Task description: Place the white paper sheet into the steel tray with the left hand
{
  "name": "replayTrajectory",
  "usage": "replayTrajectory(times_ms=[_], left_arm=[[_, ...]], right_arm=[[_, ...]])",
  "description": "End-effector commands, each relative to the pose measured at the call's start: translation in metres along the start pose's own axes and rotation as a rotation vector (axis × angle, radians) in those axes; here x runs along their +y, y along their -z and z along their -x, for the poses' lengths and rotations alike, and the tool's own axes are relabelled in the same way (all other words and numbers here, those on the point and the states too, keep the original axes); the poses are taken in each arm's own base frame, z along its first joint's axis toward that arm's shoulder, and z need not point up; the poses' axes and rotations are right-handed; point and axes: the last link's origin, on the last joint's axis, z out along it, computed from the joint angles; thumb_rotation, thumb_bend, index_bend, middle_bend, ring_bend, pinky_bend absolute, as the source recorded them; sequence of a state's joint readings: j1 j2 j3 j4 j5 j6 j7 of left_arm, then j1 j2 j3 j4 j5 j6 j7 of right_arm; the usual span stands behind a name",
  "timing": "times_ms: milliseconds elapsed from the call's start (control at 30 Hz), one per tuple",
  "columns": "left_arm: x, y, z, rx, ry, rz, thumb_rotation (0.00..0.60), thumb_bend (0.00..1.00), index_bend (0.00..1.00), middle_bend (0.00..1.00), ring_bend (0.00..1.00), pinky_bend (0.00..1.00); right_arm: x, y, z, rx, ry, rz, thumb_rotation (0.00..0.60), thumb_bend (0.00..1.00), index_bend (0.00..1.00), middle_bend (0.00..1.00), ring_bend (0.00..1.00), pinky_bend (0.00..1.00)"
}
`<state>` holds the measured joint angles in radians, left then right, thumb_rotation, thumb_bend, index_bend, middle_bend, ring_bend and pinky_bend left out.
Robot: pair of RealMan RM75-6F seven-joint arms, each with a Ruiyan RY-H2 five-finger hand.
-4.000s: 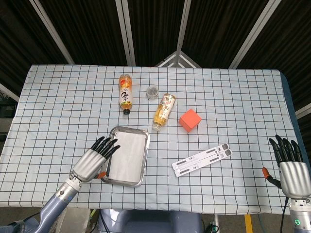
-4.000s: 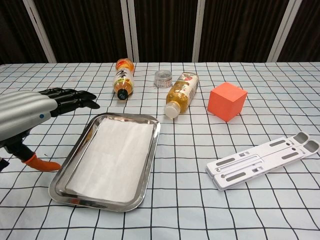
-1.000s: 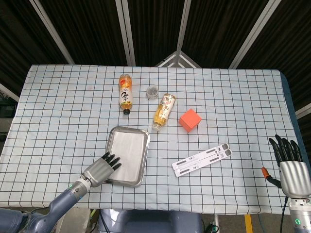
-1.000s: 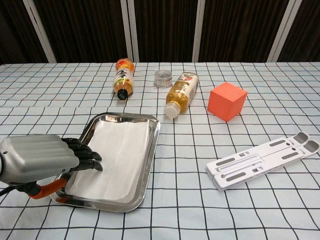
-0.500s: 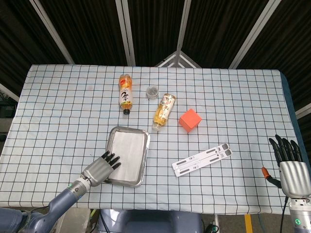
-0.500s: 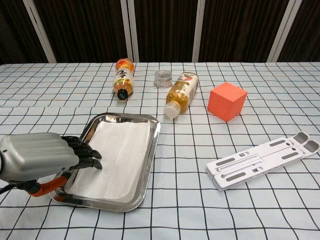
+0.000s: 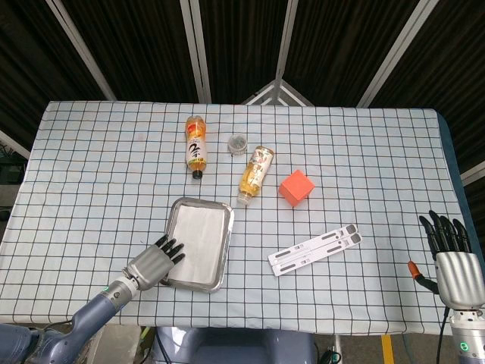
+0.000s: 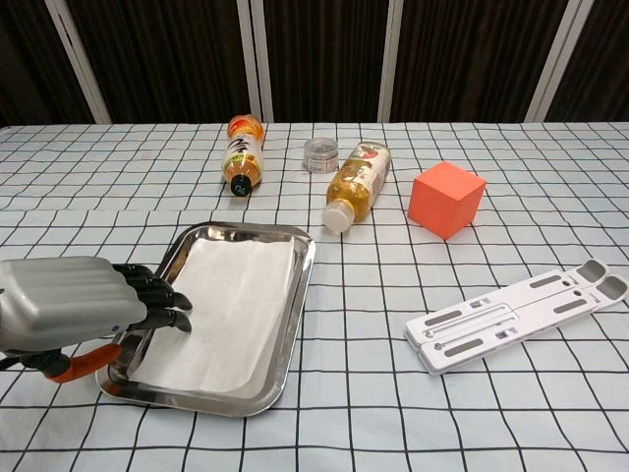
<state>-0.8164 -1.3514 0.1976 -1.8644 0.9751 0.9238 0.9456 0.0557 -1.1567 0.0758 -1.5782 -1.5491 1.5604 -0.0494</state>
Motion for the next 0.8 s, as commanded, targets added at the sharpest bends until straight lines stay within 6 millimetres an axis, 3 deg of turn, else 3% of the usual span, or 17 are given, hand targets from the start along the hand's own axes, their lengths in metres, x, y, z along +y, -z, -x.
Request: replayTrajectory(times_ms=[33,433,600,800], left_arm=[[-0.001,0.001,0.0,-0.001,-0.002,-0.002,0.6,0.71,0.1,0.0,0.0,0.0],[-0.005,0.003,-0.004,0.017,0.012,-0.012,0.6,0.69,0.08,0.0,0.0,0.0],[-0.011,0.01,-0.023,0.107,0.091,-0.032,0.6,0.53,0.02,0.0,0.0,0.0],[-0.033,0.047,-0.053,0.279,0.217,-0.118,0.6,0.29,0.0,0.0,0.0,0.0]], right_arm=[[0.0,0.0,0.0,0.0,-0.001,0.0,0.6,0.33,0.0,0.0,0.0,0.0],[0.0,0.0,0.0,0.001,0.001,0.0,0.6,0.33,0.0,0.0,0.0,0.0],[0.0,0.0,-0.001,0.006,0.001,-0.001,0.6,0.33,0.0,0.0,0.0,0.0],[0.001,0.0,-0.001,0.009,0.003,-0.001,0.6,0.33,0.0,0.0,0.0,0.0]])
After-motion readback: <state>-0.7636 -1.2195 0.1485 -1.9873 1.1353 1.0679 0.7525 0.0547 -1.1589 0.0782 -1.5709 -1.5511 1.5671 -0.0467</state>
